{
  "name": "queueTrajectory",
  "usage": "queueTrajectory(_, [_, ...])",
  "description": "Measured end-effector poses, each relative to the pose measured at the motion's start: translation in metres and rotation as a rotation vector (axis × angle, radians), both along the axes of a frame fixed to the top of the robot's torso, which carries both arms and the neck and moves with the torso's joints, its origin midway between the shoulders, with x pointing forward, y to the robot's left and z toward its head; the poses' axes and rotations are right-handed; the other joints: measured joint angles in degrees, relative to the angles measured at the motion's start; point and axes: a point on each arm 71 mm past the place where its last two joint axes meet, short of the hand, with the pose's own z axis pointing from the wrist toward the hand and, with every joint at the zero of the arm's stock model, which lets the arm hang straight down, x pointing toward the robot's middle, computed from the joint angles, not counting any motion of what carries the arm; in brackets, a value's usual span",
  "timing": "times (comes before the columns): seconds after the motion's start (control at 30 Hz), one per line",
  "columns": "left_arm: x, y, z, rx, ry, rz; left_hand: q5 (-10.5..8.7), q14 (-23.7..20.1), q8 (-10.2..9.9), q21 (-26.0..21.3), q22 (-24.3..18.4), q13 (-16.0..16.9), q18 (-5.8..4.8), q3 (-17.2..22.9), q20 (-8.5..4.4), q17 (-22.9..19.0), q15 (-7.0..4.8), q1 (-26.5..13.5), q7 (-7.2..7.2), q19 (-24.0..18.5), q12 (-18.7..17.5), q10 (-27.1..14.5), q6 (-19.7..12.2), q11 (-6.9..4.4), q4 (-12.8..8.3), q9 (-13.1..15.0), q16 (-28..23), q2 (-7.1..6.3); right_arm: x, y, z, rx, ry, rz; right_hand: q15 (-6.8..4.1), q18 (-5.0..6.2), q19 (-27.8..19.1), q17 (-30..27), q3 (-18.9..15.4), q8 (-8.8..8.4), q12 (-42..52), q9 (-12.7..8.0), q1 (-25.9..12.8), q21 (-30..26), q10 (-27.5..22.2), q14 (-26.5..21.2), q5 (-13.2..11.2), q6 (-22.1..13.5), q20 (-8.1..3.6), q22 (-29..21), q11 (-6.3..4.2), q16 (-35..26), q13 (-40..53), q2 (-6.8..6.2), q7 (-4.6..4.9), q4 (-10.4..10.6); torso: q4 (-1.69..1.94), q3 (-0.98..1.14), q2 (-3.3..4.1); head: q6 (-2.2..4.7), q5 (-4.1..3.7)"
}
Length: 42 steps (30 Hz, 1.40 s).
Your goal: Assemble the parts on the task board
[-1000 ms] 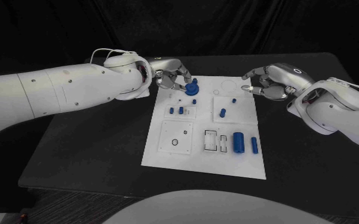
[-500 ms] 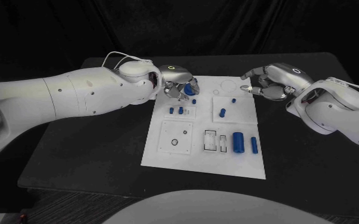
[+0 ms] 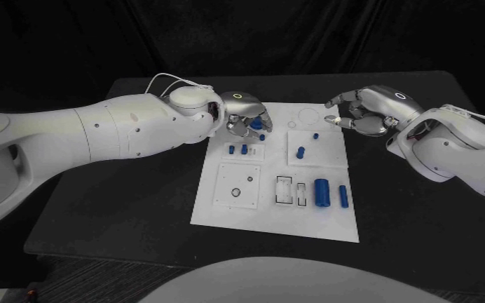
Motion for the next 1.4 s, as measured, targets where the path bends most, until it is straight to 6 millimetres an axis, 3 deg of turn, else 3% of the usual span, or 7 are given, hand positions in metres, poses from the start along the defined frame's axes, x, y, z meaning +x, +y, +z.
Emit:
queueTrajectory(0.53, [0.003,-0.008,-0.012,-0.001,0.000,-0.006,-0.46,0.3,0.5,0.3,0.0,-0.1,-0.01,1.0,0.07,0.0,-0.15,-0.4,-0.72,0.1,0.3,1.6,2.0,-0.47,-0.9,-0.8,1.1,-1.54,0.000,-0.001,0.000,0.009,0.008,-0.006,0.00,0.00,0.0,0.0,0.0,-0.22,-0.6,0.0,0.0,-0.9,-0.4,0.0,0.0,0.0,0.00,0.0,0.00,-0.5,0.0,0.00,0.00,0.0,0.01,0.01,-0.07,0.00,-0.22])
queueTrajectory(0.9, [0.004,-0.008,-0.019,0.003,0.004,0.004,-0.45,-0.4,0.5,0.1,0.0,0.5,-0.01,1.0,0.07,-1.2,0.49,-1.0,-2.67,0.1,0.4,0.7,2.6,0.73,-0.9,-1.3,1.1,-2.13,0.001,-0.001,0.000,0.013,0.011,-0.009,0.00,0.00,-0.2,0.0,0.0,-0.22,-0.6,0.0,0.0,-0.9,-0.4,0.0,0.0,0.0,0.21,0.0,0.00,-0.5,0.0,0.00,0.00,0.0,-0.02,0.01,-0.07,0.00,-0.28])
queueTrajectory(1.4, [0.006,-0.005,-0.021,-0.002,-0.005,0.015,-0.45,-0.8,1.6,0.1,0.0,2.0,-0.01,1.3,0.07,-1.9,0.47,-1.6,-1.52,0.1,2.5,0.3,5.2,0.93,-1.0,-1.1,1.1,-1.57,0.001,-0.001,0.000,0.013,0.013,-0.010,0.00,0.00,-0.4,0.0,0.0,-0.49,-0.6,-0.1,0.0,-1.3,-0.4,0.0,0.0,0.0,0.00,0.0,0.00,-0.8,0.0,0.00,0.00,0.0,-0.08,-0.02,-0.04,0.00,-0.19])
